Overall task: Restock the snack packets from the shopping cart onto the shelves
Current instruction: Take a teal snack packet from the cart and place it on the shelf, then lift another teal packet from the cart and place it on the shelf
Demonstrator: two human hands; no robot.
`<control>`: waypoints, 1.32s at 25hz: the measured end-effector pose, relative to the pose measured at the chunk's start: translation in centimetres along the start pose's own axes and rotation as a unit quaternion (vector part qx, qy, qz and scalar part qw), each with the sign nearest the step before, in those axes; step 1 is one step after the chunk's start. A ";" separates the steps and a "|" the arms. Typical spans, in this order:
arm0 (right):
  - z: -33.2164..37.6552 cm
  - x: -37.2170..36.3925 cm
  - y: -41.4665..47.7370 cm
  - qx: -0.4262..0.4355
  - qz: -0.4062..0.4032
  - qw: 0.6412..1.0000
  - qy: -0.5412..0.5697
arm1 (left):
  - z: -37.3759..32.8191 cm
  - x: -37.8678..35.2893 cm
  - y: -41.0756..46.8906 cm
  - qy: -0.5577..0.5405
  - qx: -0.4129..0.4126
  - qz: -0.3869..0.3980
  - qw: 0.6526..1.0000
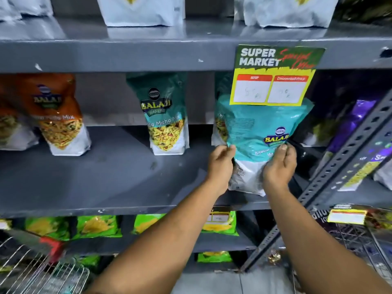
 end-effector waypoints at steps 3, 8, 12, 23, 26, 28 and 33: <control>0.1 1.3 -1.6 0.010 -0.060 0.998 -0.033 | -1.6 1.9 -1.2 0.069 -0.035 0.061 0.995; -3.7 -0.7 -12.4 0.145 -0.077 0.947 -0.276 | -6.8 19.2 -9.3 0.299 -0.137 -0.020 0.944; -7.7 -8.7 -23.4 0.221 0.226 0.895 -0.315 | -11.6 37.5 -20.8 0.368 -0.135 -0.241 0.888; -16.9 -31.8 -58.0 0.216 0.712 0.560 -0.366 | -11.1 69.1 -46.6 0.429 0.200 -0.496 0.728; -22.4 -32.7 -64.7 0.129 0.775 0.436 -0.440 | -6.6 72.2 -47.6 0.444 0.305 -0.411 0.736; -26.5 -32.0 -67.6 0.122 0.791 0.348 -0.488 | -4.3 73.7 -46.3 0.452 0.349 -0.338 0.748; -34.6 -28.2 -69.5 0.109 0.773 0.102 -0.616 | 1.3 76.7 -38.8 0.511 0.379 -0.103 0.765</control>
Point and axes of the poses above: each hand's wrist, its own y-axis towards the middle knuckle, its own x-axis out of the back of the hand, z = x × y, the point moved 8 cm from there along y, towards the middle knuckle, and after that the axes turned 14 degrees about -x, right-handed, at the moved point
